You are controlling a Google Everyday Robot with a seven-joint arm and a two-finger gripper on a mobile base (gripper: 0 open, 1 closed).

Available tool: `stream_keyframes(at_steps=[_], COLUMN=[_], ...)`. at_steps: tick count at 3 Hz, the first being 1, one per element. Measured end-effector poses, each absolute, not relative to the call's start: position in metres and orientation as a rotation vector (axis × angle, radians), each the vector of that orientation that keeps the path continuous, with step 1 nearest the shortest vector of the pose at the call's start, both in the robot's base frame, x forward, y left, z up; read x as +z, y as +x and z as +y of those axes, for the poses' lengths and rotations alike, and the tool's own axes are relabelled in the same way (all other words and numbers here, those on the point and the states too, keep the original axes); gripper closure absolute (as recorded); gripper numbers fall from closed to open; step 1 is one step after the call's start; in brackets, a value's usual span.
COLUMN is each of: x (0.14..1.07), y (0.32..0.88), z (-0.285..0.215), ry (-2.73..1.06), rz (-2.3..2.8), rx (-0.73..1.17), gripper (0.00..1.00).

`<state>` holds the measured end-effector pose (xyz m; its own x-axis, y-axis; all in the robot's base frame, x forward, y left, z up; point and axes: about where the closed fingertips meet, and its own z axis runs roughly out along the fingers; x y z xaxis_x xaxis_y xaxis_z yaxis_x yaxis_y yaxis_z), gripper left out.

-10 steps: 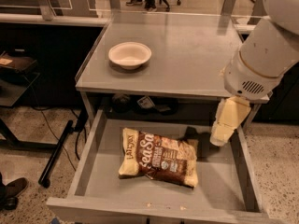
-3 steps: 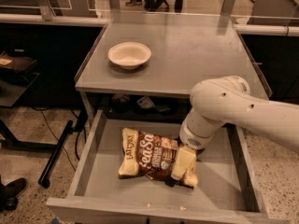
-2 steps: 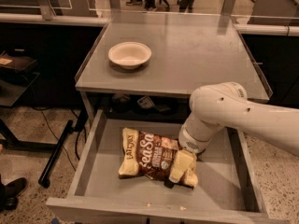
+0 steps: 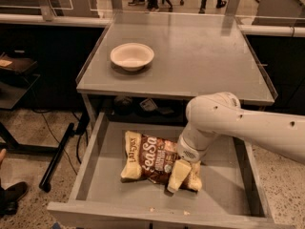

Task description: Pick brown chip bag from top drawer and place on counter

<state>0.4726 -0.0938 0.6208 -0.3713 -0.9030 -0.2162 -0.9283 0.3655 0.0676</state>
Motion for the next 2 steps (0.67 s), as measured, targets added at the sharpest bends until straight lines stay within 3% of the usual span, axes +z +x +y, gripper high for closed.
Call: stream_keyframes(at_steps=[1, 2], x=[0.61, 0.6092], y=[0.4706, 0.4704], z=[-0.0915, -0.0913], ry=[-1.674, -1.674], rz=[2.497, 2.499], rx=[0.254, 0.252], gripper=[0.0, 0.16])
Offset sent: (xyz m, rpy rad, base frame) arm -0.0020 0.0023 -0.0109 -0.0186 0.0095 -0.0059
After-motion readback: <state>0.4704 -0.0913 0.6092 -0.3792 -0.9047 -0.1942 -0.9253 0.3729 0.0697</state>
